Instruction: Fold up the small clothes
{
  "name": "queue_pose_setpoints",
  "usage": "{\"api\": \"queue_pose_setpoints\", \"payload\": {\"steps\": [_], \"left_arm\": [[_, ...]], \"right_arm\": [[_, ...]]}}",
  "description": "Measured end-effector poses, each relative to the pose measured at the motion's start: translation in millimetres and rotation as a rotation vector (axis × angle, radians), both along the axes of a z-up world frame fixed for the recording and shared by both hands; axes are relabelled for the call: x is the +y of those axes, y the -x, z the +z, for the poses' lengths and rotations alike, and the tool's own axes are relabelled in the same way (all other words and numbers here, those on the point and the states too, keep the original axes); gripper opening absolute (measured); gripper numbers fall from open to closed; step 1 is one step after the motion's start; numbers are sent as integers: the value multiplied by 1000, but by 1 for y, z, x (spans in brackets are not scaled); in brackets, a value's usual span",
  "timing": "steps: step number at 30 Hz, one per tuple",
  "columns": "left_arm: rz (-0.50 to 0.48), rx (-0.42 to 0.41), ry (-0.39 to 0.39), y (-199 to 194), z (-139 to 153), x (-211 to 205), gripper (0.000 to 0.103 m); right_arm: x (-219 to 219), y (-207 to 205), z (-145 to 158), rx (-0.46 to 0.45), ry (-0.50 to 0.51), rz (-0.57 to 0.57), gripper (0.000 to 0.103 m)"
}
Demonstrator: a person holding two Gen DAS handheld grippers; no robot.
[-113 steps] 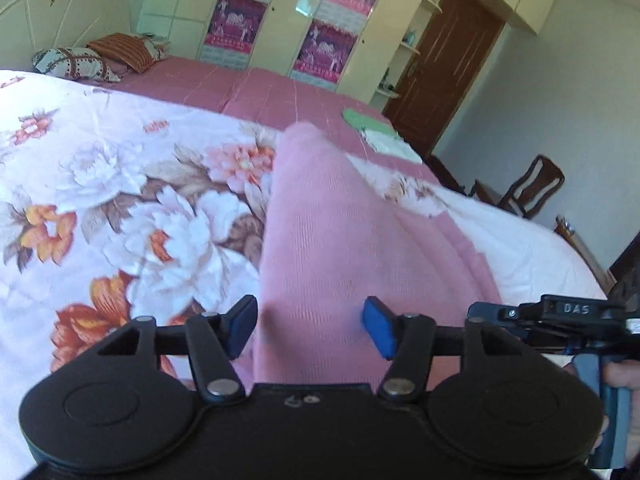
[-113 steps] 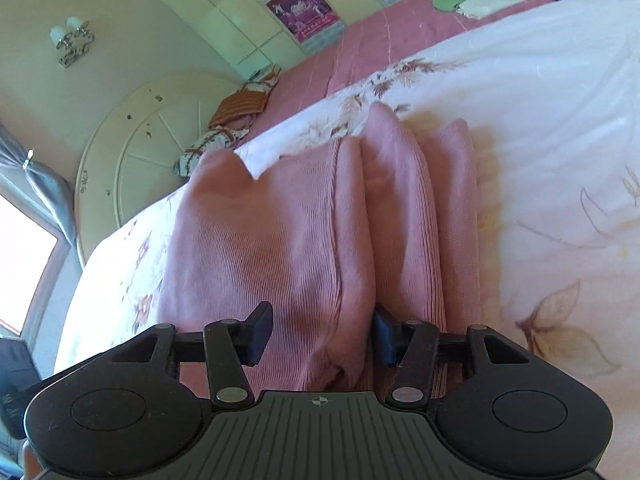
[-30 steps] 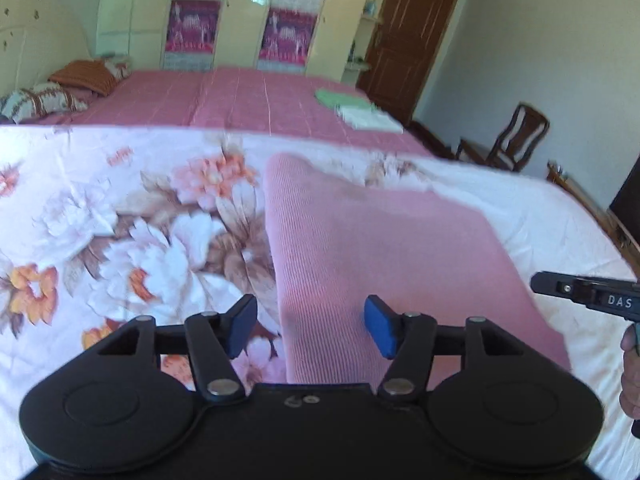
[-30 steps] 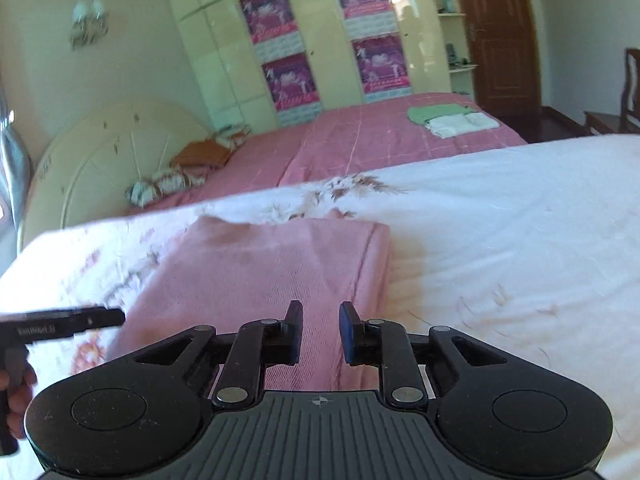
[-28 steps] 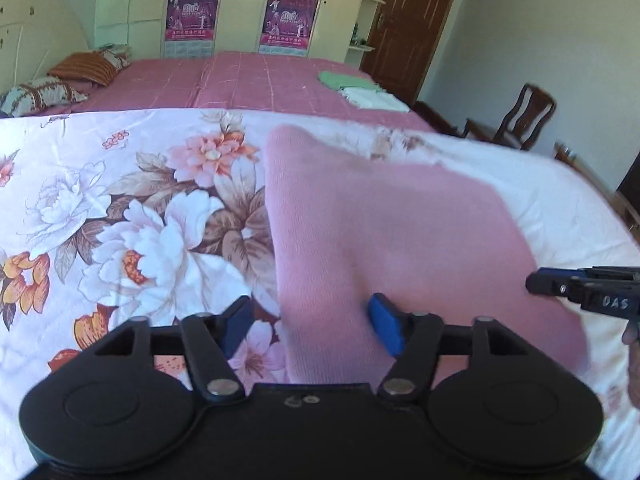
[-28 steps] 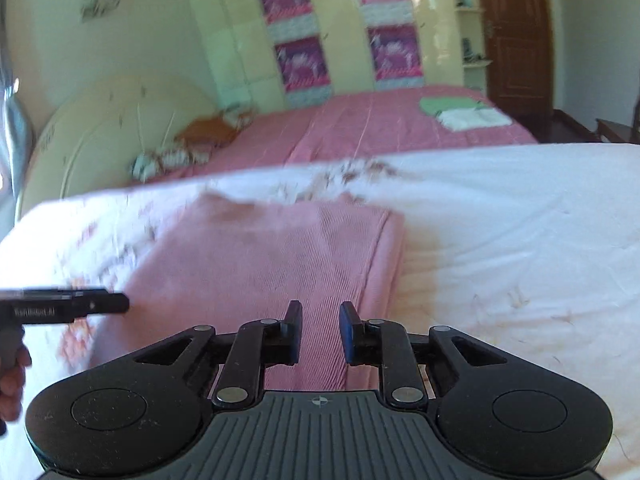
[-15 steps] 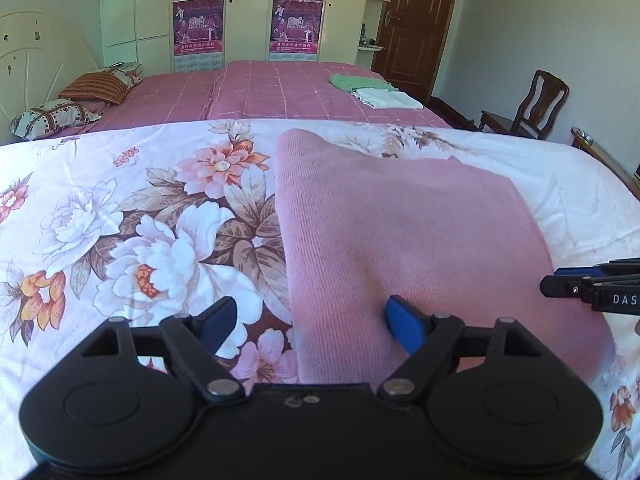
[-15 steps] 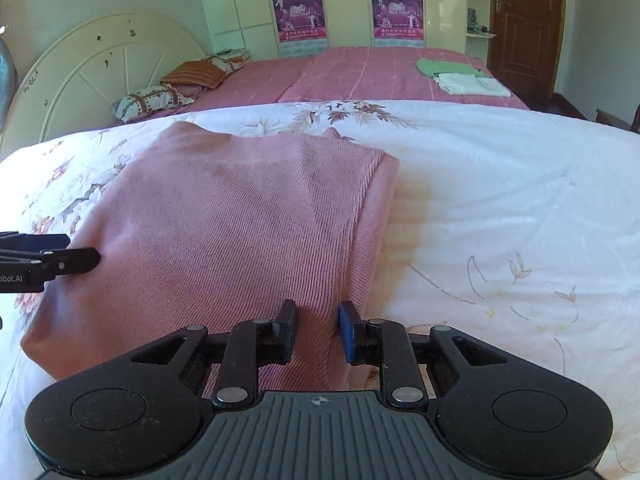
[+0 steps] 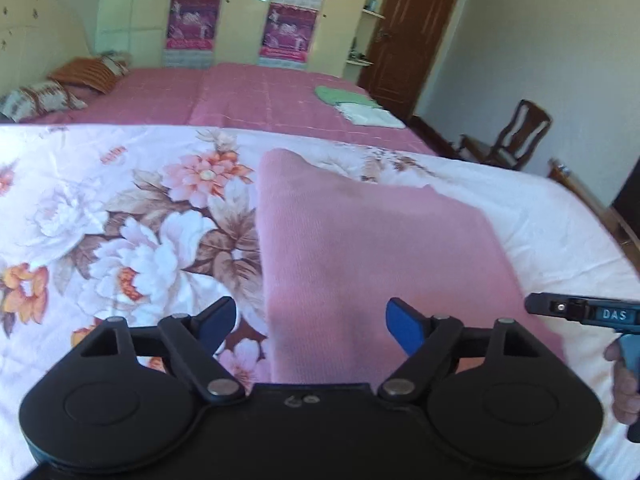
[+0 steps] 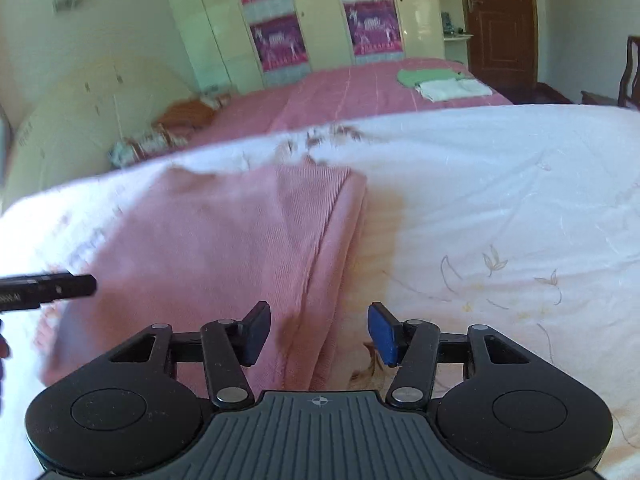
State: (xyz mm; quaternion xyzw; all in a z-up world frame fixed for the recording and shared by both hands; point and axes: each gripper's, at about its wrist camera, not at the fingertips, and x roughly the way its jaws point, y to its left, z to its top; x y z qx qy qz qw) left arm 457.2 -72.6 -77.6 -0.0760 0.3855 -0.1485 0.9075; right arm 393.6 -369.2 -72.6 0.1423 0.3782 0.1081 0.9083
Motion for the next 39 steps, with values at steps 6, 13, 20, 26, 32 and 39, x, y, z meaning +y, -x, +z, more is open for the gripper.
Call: {"api": "queue_pose_setpoints", "payload": {"steps": [6,13,20,26,32,39], "left_arm": [[-20,126,140,-22,-23,18,78],[-39,192,232,-36,-42,15,79],[-74,195,178,-47,-40,-1,77],[-87,196,180,-49,-41,5,74],[-61,195,172,-53,-40,-1,73],[-51,159,39,-53,-30,-30,52]], "right_arm": [[-53,-18,-26,170,-373,31,54],[-61,-43,-38,213,-476,90,53],[-54,-60,-40,214,-480,161,53],[-65,-55,-38,231,-458,209,53],[-40,-69,-38,199,-449,237,53],[-22,-65,-36,172,-348,171,28]]}}
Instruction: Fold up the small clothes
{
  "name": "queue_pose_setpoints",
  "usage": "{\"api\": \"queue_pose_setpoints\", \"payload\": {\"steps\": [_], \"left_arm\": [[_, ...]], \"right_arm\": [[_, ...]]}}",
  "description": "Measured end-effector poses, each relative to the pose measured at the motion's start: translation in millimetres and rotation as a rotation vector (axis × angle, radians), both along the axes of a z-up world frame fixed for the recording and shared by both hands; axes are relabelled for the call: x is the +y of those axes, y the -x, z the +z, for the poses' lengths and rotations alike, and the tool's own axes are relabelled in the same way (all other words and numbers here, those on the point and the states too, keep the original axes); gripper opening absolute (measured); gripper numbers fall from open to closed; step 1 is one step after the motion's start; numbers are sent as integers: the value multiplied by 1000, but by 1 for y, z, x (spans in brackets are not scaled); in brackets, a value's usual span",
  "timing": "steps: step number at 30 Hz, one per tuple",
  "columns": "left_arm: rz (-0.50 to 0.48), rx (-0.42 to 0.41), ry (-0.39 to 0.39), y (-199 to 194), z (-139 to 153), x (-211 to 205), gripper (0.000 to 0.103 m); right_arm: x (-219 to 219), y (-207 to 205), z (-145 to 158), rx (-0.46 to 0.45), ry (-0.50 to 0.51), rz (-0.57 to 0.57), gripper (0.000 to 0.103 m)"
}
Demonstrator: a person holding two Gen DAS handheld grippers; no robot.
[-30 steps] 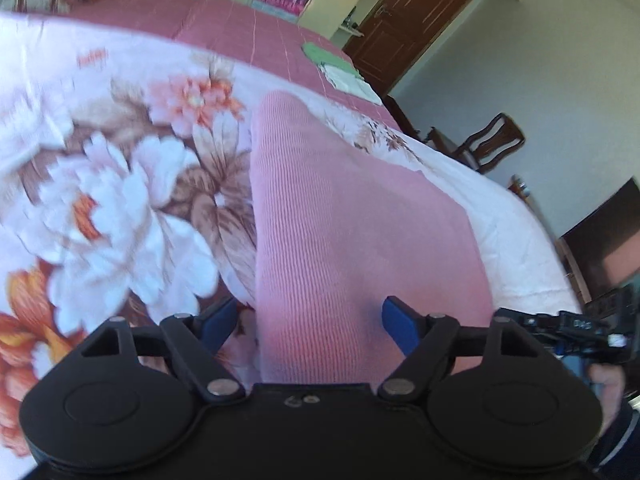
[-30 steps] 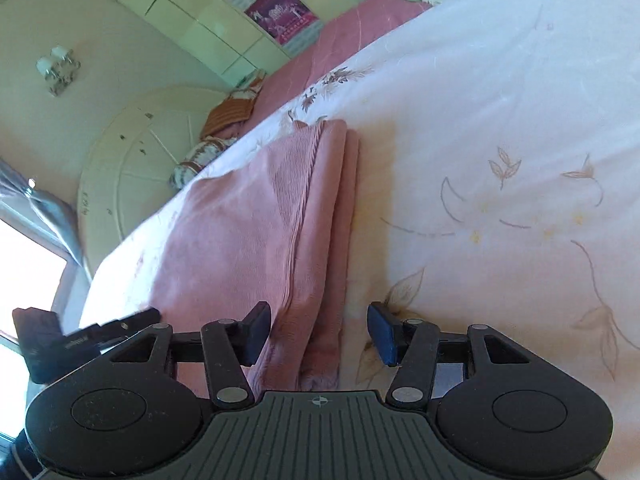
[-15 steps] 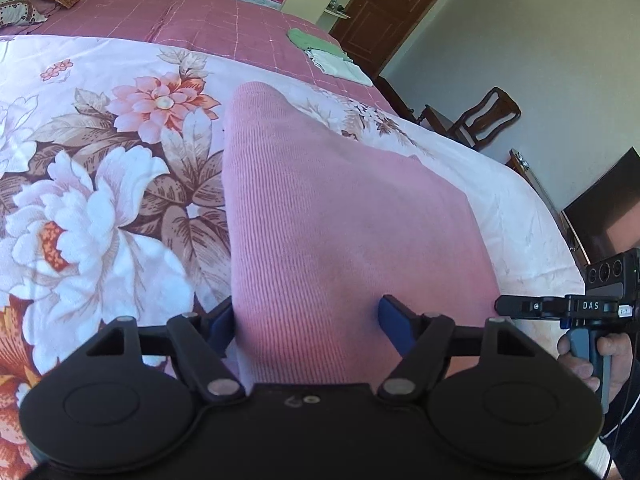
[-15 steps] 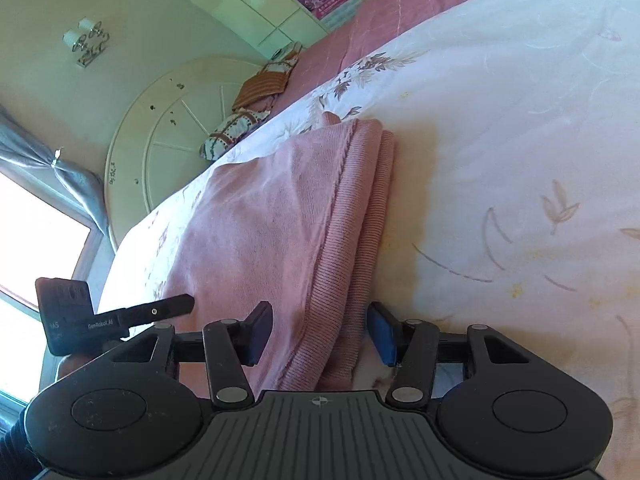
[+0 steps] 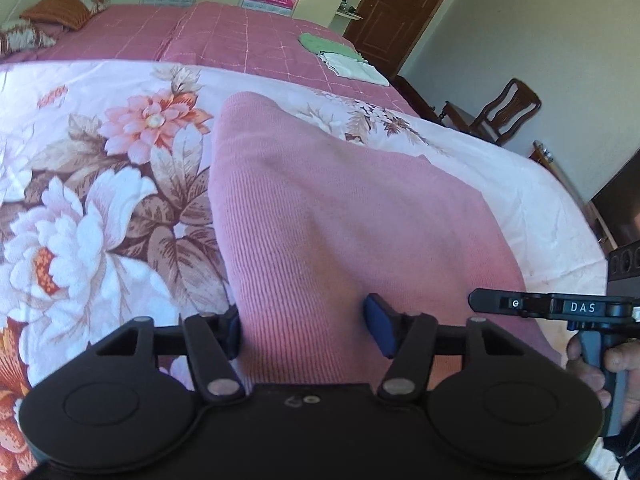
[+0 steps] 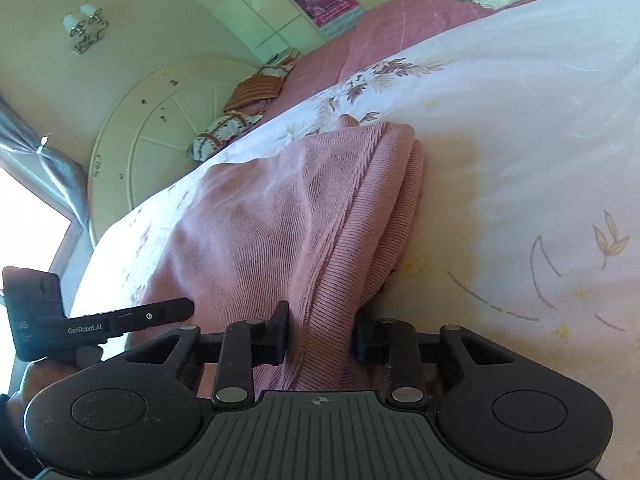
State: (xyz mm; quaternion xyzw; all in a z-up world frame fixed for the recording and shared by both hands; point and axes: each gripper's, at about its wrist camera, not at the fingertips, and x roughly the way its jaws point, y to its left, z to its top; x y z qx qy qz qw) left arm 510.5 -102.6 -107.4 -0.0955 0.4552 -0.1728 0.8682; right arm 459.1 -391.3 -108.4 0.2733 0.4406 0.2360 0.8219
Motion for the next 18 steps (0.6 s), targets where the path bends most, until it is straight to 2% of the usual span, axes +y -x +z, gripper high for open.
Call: {"api": "queue_pose_setpoints", "payload": {"steps": [5,10,13,18], "left_arm": [[-25,-53,-103,6,10,-14,39],[-49,-100,-166,15,18,-23,35],[-66,-129,-157,21,23,-21,33],[-103,-161,-94,30,32,-7,32]], "right_arm": [[27,9,14,-48,166,-14,26],[47,16,22,-76,271,-27,24],[58,23,28,-109,331,-40,23],[75,32,46,-156,419,-65,22]]}}
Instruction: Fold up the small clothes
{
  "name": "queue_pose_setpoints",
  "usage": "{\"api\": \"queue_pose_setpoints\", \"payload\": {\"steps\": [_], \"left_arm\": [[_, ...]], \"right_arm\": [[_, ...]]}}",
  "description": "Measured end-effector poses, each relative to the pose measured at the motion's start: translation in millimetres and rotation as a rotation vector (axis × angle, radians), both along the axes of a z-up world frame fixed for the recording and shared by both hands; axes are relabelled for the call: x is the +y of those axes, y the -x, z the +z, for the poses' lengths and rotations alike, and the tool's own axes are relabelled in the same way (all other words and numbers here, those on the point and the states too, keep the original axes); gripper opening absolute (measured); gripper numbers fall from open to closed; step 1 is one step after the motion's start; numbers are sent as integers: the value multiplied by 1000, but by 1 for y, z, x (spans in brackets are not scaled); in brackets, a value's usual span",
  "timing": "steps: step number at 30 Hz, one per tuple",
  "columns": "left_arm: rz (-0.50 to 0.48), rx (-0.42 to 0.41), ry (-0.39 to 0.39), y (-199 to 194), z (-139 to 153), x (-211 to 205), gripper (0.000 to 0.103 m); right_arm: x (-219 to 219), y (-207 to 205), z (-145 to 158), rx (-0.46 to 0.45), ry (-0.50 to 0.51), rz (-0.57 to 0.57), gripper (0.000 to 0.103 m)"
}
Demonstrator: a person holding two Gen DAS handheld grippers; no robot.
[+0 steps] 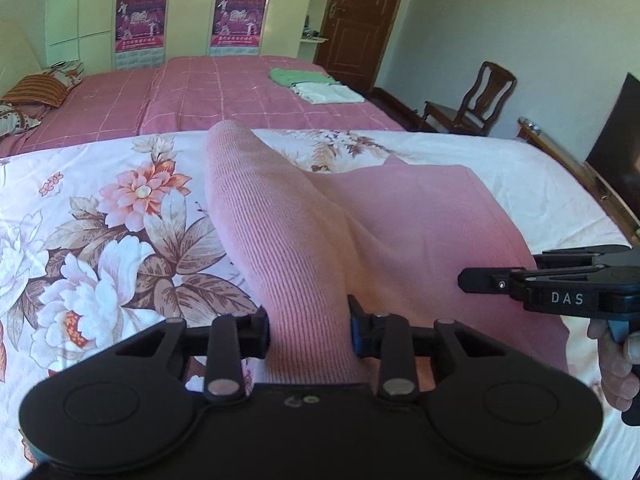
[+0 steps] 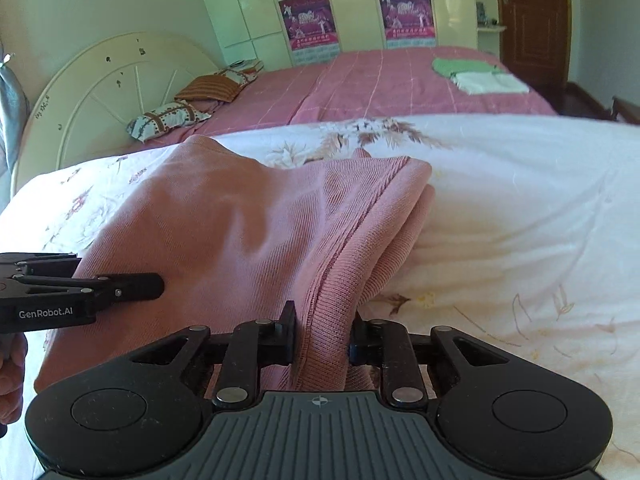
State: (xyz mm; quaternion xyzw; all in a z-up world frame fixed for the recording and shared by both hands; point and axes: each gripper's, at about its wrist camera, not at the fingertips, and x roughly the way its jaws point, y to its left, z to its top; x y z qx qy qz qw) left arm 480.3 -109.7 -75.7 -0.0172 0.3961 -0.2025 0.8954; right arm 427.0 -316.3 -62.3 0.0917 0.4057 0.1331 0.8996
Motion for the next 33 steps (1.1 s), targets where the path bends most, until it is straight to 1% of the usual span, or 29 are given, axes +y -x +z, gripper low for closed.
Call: {"api": "queue_pose_setpoints", "payload": {"steps": [3,5,7,13,15,18,21,26,30,33], "left_arm": [[-26,-17,10,8,9,14,32],[-35,-19,31,12,16,30,32],[-40,-32,35,17,24,49,32],[-29,-60,37,32,44,124,32],[-22,-63,51,38,48,154,32],[3,-62,56,49,51,200,32],[48,-44,70,57,48,246,32],[109,-19,96,68,41,308,32],[141,-3,117,70,30,339,32],[156,28,125,69,14,353,33]], "right_arm": [[18,8,17,-34,40,-3,22],[37,12,28,-59,70,10,22],[58,17,38,-85,105,21,22],[128,25,55,-124,106,39,22],[154,24,57,-126,102,54,22],[198,20,58,-131,99,93,22],[242,19,53,-126,87,141,22],[308,15,42,-112,81,219,22],[344,9,32,-96,73,250,22],[357,9,22,-78,67,259,22]]}}
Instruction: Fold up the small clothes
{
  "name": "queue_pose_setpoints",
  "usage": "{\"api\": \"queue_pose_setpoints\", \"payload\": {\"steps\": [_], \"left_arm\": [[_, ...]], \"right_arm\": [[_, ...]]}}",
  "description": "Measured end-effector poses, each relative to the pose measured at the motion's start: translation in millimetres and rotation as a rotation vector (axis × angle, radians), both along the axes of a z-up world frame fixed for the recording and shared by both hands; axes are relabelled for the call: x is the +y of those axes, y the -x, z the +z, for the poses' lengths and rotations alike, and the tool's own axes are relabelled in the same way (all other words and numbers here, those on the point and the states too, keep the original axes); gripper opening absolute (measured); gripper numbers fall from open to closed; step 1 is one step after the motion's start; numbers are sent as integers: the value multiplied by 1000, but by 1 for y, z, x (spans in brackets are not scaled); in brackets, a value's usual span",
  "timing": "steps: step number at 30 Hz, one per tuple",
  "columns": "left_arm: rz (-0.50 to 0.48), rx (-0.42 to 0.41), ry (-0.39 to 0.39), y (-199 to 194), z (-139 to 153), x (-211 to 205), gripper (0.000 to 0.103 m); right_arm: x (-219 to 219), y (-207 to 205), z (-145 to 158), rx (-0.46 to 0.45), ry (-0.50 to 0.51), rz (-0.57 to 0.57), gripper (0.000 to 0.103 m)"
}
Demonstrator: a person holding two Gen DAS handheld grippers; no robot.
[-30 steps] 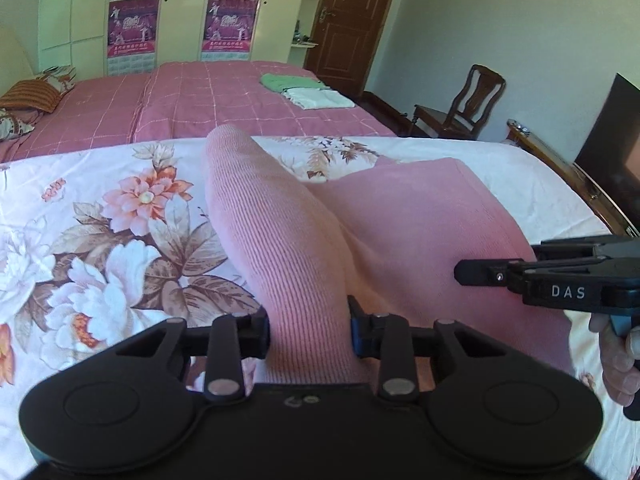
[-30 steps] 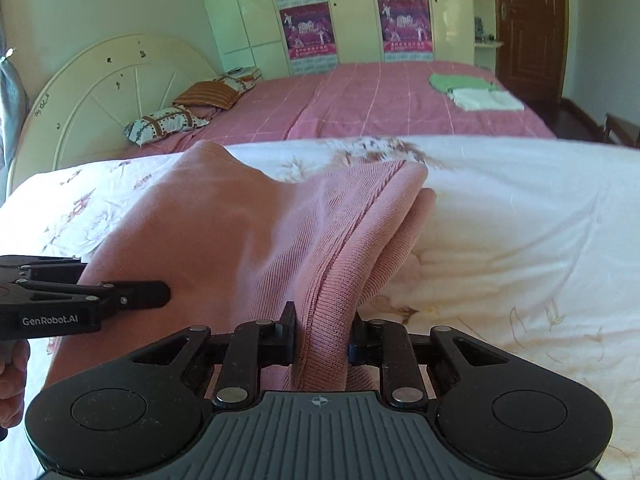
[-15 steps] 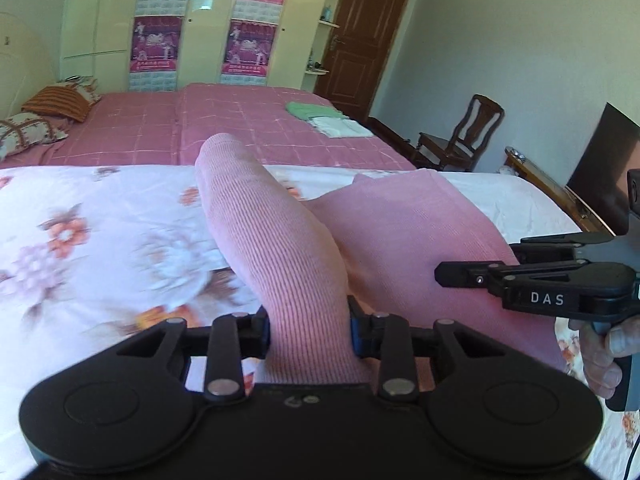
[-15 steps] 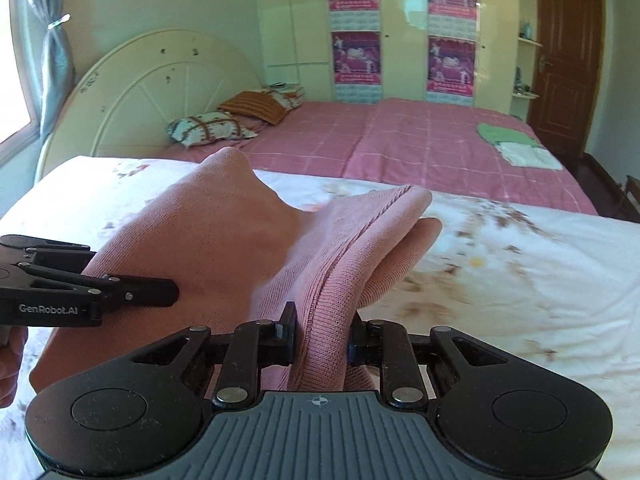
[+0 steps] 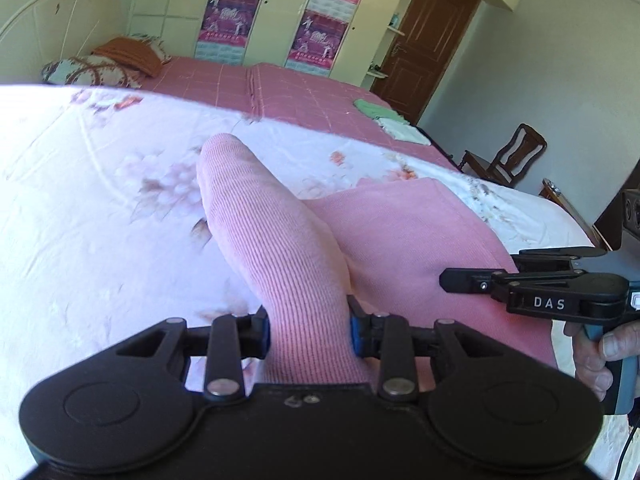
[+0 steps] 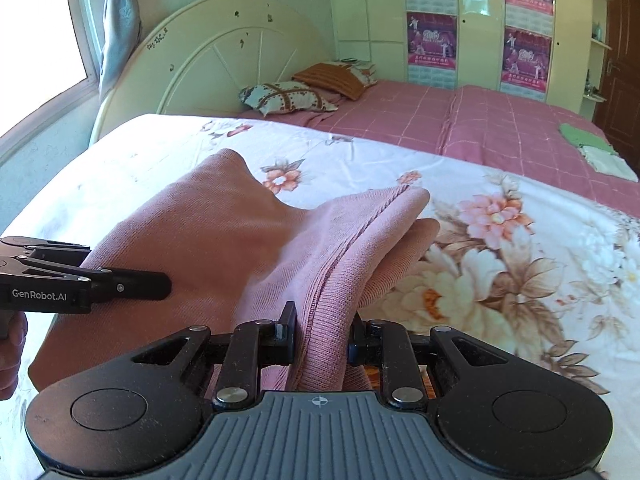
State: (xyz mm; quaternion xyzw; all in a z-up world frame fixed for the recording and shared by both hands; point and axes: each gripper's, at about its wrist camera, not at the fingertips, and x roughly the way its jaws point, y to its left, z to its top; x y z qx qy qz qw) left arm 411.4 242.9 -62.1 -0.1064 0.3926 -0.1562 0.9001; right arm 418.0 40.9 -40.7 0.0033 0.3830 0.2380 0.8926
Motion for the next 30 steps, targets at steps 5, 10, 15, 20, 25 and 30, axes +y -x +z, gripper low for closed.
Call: {"api": "queue_pose_setpoints", "payload": {"steps": [5,10,15,20,25,30], "left_arm": [[61,38,44,2,-33,23,61],[101,-14,42,12,-18,43,64],[91,-87,13,-3,0,44,39],[64,-2,-134,-28,-20,22,41],[51,-1,-186,-26,-23,17,41],[66,-35,-117,0,-4,26,40]], "right_arm": [[-6,-7,-43,124,-5,-32,22],[-25,-4,-45,114,-38,-89,43],[-45,-12,-23,63,-118,-146,41],[-35,-39,-34,103,-106,-153,7],[-34,-54,-60,135,-45,-172,6],[-37,-42,-44,107,-23,-174,6]]}}
